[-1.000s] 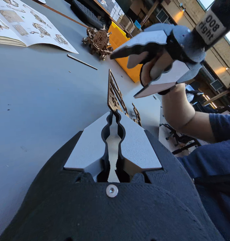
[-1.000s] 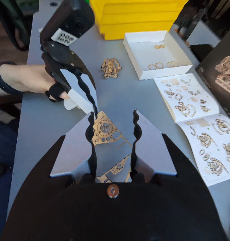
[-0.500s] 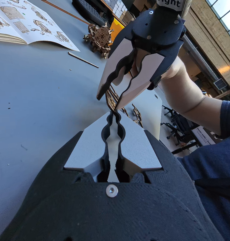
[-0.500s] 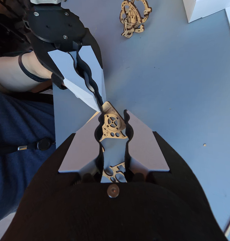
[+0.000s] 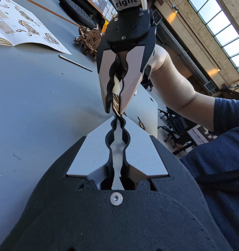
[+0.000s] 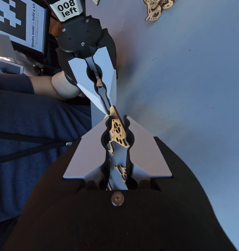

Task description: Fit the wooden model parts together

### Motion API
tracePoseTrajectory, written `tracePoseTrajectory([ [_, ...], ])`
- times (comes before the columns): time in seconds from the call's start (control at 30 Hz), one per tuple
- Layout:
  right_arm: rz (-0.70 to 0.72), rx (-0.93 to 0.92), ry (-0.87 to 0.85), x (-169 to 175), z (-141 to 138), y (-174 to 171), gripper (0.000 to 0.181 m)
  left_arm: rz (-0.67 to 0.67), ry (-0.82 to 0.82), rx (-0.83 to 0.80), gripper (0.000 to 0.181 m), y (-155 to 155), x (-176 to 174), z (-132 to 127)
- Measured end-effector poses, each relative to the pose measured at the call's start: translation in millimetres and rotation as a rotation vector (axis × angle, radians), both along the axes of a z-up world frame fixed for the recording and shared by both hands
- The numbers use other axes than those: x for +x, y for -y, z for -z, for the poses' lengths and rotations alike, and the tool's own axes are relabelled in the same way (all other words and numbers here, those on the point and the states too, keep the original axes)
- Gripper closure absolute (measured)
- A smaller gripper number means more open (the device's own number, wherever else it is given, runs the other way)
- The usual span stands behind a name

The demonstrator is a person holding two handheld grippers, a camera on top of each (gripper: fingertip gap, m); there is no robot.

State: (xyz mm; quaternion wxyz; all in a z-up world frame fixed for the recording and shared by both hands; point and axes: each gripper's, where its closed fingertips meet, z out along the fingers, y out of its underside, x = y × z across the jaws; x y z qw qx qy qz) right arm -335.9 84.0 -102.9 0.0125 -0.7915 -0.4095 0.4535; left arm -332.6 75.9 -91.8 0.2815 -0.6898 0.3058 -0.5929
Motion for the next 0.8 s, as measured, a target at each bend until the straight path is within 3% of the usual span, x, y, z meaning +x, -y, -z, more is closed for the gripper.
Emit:
tracePoseTrajectory([
  [0.2,-0.077,-0.107,-0.079,7,-8,11,0.161,0.051,0.051,-0.001,0.179,7,3,-9],
  [0.43,-0.124,-0.179,-0.149,11,-10,20,0.179,0.049,0.008,0.037,0.177,7,4,-4],
  [0.63,-0.102,-0.24,-0.129,12,-8,21,0.18,0.091,0.015,-0.002,0.169,8,4,-7],
  [0.8,-0.118,-0.251,-0.151,13,-8,25,0.18,0.147,-0.012,-0.038,0.178,15,7,-1],
])
